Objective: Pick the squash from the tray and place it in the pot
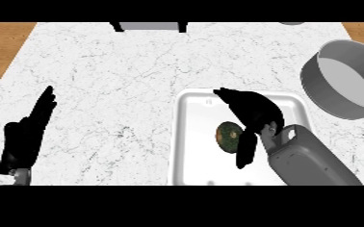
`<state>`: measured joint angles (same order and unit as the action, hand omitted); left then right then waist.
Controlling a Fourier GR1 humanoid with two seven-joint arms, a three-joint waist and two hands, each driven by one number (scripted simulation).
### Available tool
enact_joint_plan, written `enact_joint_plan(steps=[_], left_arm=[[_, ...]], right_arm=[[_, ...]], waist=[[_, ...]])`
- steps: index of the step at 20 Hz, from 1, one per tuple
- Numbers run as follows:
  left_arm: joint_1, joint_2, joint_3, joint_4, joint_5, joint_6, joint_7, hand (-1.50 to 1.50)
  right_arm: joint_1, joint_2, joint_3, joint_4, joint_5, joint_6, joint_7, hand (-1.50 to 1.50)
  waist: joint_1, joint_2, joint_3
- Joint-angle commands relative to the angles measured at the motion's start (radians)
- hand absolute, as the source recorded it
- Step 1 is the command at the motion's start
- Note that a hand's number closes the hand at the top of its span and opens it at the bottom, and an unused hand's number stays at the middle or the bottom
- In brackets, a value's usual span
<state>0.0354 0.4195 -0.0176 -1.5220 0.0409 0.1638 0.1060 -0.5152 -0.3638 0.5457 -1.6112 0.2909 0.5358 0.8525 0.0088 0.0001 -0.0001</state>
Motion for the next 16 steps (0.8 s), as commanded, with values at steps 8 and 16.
enact_joint_plan(steps=[8,16], left_arm=[[0.053,-0.041,0.03,-0.076,-0.056,-0.007,0.013,0.0],[-0.004,-0.066,0.069,-0.041,-0.086,-0.064,0.039,0.0]], right_arm=[[0.14,0.096,0.041,-0.013,0.156,0.028,0.044,-1.5],[0.116,0.125,-0.039,0.122,0.286,0.071,-0.093,-1.5]], waist=[[-0.007,-0.002,0.0],[-0.006,-0.001,0.0]])
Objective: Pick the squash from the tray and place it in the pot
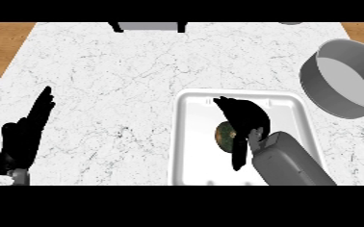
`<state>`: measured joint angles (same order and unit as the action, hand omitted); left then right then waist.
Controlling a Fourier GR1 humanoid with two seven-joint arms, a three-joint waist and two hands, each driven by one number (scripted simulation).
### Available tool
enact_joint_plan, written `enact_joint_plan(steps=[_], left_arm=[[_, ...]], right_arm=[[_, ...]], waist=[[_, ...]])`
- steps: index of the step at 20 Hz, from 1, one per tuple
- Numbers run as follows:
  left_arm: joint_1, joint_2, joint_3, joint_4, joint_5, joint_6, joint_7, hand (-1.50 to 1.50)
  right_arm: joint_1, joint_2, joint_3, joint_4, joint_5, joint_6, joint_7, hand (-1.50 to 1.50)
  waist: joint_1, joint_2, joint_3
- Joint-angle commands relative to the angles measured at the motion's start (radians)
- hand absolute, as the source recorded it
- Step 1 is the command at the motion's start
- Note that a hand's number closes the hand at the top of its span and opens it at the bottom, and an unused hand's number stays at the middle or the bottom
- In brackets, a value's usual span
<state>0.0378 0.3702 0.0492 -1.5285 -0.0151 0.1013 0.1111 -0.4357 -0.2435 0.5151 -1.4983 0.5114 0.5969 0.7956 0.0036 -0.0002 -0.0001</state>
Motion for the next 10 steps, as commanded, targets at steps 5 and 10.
enact_joint_plan(steps=[5,10], left_arm=[[0.003,-0.031,0.031,-0.066,-0.037,-0.03,0.058,0.0],[-0.01,-0.032,0.059,-0.014,-0.049,-0.052,0.012,0.0]], right_arm=[[0.026,0.023,-0.069,0.077,0.112,0.036,-0.101,-1.5],[-0.001,0.109,-0.023,0.166,0.173,0.041,-0.119,1.5]], waist=[[0.0,0.0,0.0],[0.003,0.001,0.0]])
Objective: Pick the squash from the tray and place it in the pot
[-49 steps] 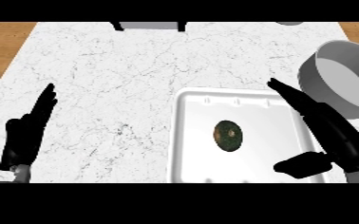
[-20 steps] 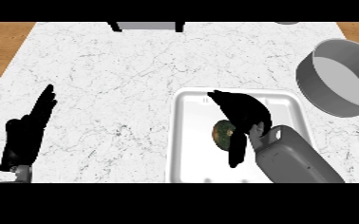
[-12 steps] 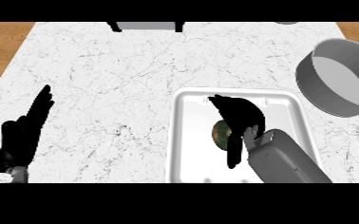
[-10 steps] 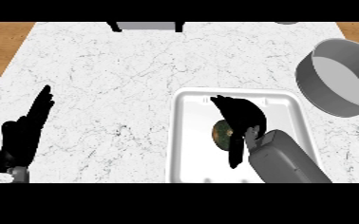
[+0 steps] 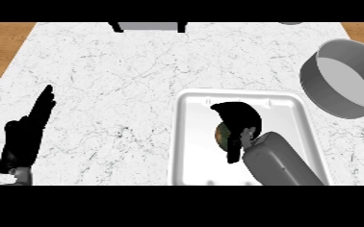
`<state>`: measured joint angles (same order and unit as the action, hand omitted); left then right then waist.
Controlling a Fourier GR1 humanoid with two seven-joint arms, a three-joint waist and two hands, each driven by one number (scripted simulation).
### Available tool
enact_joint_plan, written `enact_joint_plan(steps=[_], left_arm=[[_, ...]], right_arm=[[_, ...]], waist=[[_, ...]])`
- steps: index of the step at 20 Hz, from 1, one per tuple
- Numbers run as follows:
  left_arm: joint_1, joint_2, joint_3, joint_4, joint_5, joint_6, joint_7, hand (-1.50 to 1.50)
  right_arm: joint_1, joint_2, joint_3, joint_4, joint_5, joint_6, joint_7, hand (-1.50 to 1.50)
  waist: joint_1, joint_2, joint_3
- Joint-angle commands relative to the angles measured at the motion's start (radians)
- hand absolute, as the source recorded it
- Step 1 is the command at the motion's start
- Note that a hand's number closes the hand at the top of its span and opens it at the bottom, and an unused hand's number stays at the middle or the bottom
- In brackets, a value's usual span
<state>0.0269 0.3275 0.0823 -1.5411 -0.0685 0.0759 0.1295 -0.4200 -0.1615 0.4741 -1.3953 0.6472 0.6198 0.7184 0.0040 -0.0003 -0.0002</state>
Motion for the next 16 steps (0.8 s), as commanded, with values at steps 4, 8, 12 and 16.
enact_joint_plan(steps=[4,8,12,16], left_arm=[[0.033,0.015,0.064,-0.004,0.033,-0.072,-0.044,0.0],[-0.015,-0.038,0.051,0.102,-0.02,-0.052,-0.099,0.0],[-0.001,-0.008,0.074,-0.047,-0.003,-0.096,0.051,0.0],[0.054,-0.054,0.039,-0.019,-0.027,-0.047,-0.043,0.0]], right_arm=[[-0.009,-0.024,-0.006,0.042,0.084,-0.012,-0.176,1.5],[0.011,0.004,-0.043,0.006,0.115,0.018,-0.18,1.5],[0.033,0.032,-0.038,-0.003,0.16,0.032,-0.178,1.5],[0.026,0.035,-0.246,0.032,0.151,-0.169,-0.013,1.5]], waist=[[0.003,0.0,0.0],[-0.002,0.0,0.0],[0.0,0.0,0.0],[-0.005,0.0,0.0]])
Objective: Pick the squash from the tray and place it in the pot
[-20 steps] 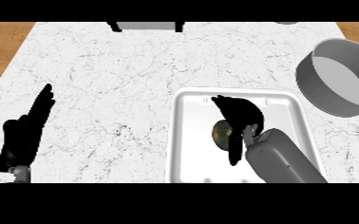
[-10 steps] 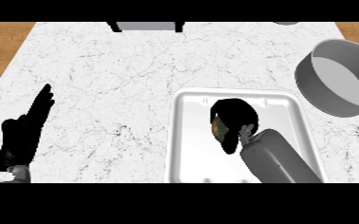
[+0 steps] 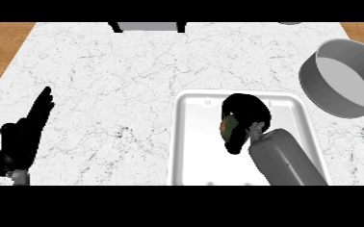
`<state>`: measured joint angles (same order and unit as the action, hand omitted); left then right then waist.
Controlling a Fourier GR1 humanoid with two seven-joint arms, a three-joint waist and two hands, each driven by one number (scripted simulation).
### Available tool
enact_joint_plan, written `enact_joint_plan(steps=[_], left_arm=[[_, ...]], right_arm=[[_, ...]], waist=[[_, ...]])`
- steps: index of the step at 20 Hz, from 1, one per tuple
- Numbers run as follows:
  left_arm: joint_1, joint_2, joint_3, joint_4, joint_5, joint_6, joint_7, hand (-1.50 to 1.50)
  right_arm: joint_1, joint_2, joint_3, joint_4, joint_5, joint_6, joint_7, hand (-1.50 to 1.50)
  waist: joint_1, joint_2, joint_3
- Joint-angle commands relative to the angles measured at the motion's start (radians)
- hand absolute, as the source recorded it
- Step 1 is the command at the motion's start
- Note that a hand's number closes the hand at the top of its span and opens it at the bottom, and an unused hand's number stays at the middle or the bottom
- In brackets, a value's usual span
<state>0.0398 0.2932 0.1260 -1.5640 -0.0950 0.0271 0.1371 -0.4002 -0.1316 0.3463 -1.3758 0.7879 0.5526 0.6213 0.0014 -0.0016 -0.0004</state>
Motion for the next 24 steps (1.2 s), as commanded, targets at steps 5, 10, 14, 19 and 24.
enact_joint_plan(steps=[5,10,14,19,24], left_arm=[[0.041,-0.007,-0.003,-0.001,-0.01,-0.008,-0.039,0.0],[0.017,-0.011,0.006,0.002,-0.003,-0.009,-0.01,0.0],[0.0,-0.025,-0.008,0.01,-0.015,0.001,0.002,0.0],[-0.016,-0.018,0.006,0.015,-0.029,0.014,-0.001,0.0],[-0.076,-0.008,0.017,0.012,-0.017,0.0,0.055,0.0]], right_arm=[[-0.072,-0.041,-0.259,0.1,0.057,-0.224,0.161,1.5],[-0.124,-0.032,-0.172,-0.023,0.218,-0.278,0.3,1.5],[-0.164,-0.141,-0.166,-0.172,0.327,-0.264,0.352,1.5],[-0.209,-0.168,-0.166,-0.288,0.464,-0.283,0.435,1.5],[-0.173,-0.177,-0.284,-0.423,0.421,-0.317,0.389,1.5]], waist=[[0.008,0.003,0.001],[0.005,0.0,0.0],[-0.009,-0.004,-0.001],[-0.008,-0.002,0.0],[-0.014,-0.001,0.0]])
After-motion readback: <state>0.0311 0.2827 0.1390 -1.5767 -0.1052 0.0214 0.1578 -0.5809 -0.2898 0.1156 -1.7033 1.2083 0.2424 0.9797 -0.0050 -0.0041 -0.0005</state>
